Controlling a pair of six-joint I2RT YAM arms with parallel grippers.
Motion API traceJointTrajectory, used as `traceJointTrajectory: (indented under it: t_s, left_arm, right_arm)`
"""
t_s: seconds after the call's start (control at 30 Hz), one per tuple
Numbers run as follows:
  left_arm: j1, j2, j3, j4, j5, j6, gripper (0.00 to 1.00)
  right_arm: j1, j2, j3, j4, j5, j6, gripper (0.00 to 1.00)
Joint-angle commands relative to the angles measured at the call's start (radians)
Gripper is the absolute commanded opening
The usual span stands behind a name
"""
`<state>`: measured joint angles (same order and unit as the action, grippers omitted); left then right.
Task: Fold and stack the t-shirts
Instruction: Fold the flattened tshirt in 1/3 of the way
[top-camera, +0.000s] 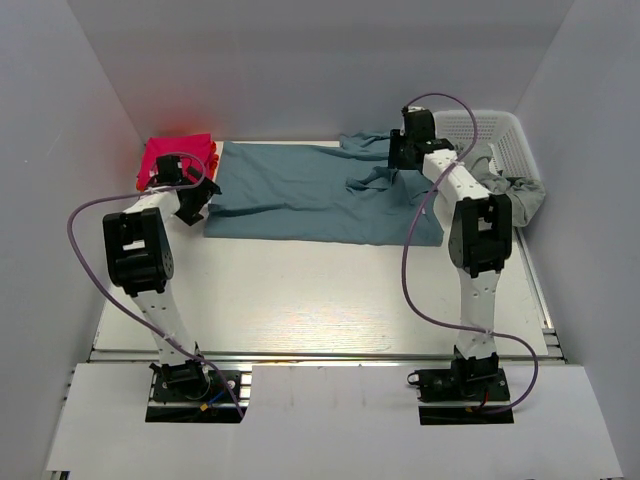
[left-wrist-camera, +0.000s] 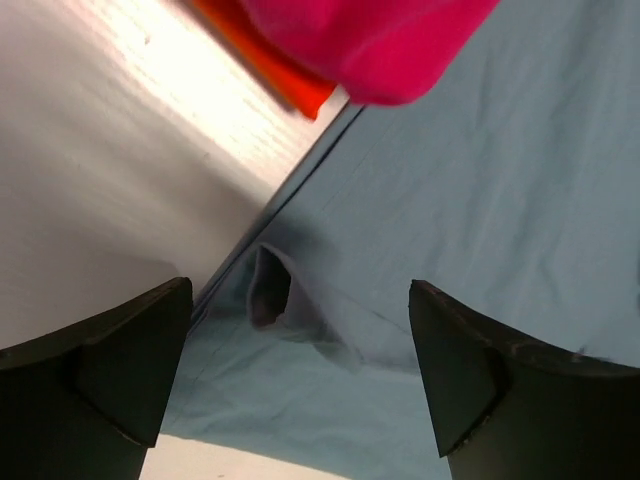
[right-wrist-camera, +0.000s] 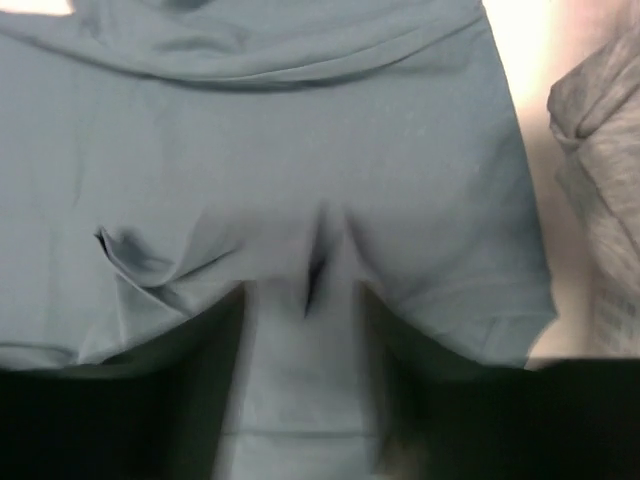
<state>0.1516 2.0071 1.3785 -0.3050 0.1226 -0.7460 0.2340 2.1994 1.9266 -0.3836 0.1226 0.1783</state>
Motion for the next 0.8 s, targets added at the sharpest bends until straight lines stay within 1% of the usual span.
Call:
traceJointTrajectory:
  t_s: [0.0,0.07,0.1,0.17,0.23,0.27,0.37,0.43,0.47,0.57,0.67,0.73,0.77]
  left_arm:
    - [0.011,-0.053,0.05,0.055,0.025,-0.044,1.0]
    - [0.011,-0.094,0.016,0.089,0.037,-0.044,1.0]
    - [0.002,-0.106,0.007,0.098,0.049,-0.044,1.0]
    - [-0.007,-0.135,-0.016,0.098,0.049,-0.013,1.0]
    - [-0.007,-0.157,-0.036,0.116,0.083,0.035,1.0]
    - [-0.018,-0.157,-0.056,0.125,0.121,0.048,1.0]
    - [-0.027,-0.188,-0.1,0.176,0.185,0.1,1.0]
    - [-0.049,-0.188,-0.101,0.176,0.198,0.126,1.0]
    - [-0.049,-0.188,-0.101,0.176,0.207,0.146,1.0]
    - [-0.073,-0.16,-0.111,0.167,0.235,0.172,1.0]
    - [-0.095,-0.134,-0.166,0.167,0.235,0.186,1.0]
    - [-0.095,-0.134,-0.205,0.156,0.221,0.197,1.0]
    - [-0.095,-0.134,-0.217,0.147,0.221,0.197,1.0]
  right_arm:
    - [-0.012,-0.003,0.078,0.032,-0.057,-0.029,0.62]
    - [-0.012,-0.046,0.042,0.058,-0.084,-0.034,0.68]
    - [-0.012,-0.059,-0.012,0.066,-0.092,-0.033,0.77]
    - [-0.009,-0.113,-0.049,0.072,-0.106,-0.036,0.83]
    - [-0.009,-0.156,-0.124,0.068,-0.113,-0.037,0.9]
    - [-0.006,-0.18,-0.141,0.068,-0.156,-0.033,0.9]
    - [-0.005,-0.242,-0.3,0.112,-0.239,0.001,0.9]
    - [-0.005,-0.273,-0.354,0.146,-0.279,0.02,0.9]
    - [-0.007,-0.28,-0.423,0.155,-0.281,0.056,0.9]
    - [-0.015,-0.273,-0.481,0.163,-0.27,0.107,0.9]
    - [-0.021,-0.254,-0.524,0.131,-0.209,0.133,0.9]
    - [-0.028,-0.236,-0.546,0.103,-0.151,0.187,0.9]
    - [-0.033,-0.236,-0.569,0.086,-0.146,0.203,0.9]
